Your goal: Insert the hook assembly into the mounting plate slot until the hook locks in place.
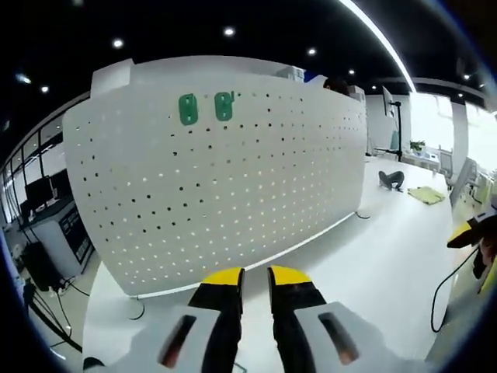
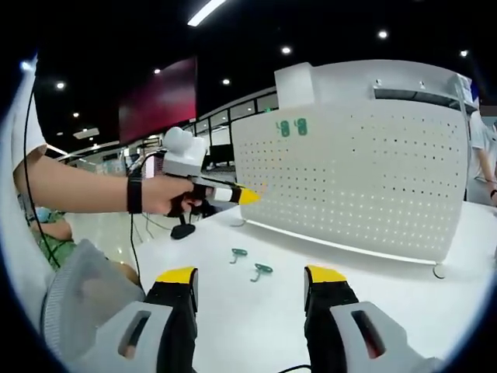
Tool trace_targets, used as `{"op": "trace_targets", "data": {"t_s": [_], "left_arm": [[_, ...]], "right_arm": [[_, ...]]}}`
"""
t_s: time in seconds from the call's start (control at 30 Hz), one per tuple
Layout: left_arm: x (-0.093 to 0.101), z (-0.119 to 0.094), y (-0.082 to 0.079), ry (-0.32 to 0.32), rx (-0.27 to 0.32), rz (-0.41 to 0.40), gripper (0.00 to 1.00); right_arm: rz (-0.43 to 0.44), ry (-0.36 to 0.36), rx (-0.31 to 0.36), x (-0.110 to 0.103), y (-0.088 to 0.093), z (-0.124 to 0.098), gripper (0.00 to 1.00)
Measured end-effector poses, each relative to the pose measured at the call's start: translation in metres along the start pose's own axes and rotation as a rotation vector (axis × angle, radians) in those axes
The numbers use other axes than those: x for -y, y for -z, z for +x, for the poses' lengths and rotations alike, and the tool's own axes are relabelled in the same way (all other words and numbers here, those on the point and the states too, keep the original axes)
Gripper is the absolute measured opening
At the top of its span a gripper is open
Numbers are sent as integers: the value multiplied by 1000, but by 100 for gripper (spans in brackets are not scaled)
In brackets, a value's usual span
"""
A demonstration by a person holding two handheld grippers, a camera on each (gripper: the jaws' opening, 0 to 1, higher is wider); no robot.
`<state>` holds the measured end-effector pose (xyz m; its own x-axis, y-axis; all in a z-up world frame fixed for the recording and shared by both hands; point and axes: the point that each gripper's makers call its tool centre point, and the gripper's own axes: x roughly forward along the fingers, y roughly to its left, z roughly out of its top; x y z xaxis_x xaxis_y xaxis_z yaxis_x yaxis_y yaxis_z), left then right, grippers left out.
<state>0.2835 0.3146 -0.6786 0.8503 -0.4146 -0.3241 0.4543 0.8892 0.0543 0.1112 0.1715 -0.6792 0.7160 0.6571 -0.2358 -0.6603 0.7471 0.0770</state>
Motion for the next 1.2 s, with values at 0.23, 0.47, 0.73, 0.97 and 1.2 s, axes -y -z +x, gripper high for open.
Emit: {"op": "trace_targets", "data": {"t_s": [0.23, 0.47, 0.73, 0.97, 1.2], "left_arm": [[-5, -5, 9, 10, -5, -5, 19], [-9, -14, 25, 0, -31, -23, 20], [-12, -19, 45, -5, -69, -39, 21], [-12, -23, 60, -6, -98, -39, 21], [-17, -26, 77, -11, -137, -25, 22]], "right_arm": [[-3, -1, -1, 0, -1, 1, 55], [0, -12, -14, -4, 3, 3, 55], [-12, -23, -20, -5, 0, 5, 55], [-16, -27, -37, -4, 4, 4, 54], [-18, -30, -46, -6, 7, 6, 54]]}}
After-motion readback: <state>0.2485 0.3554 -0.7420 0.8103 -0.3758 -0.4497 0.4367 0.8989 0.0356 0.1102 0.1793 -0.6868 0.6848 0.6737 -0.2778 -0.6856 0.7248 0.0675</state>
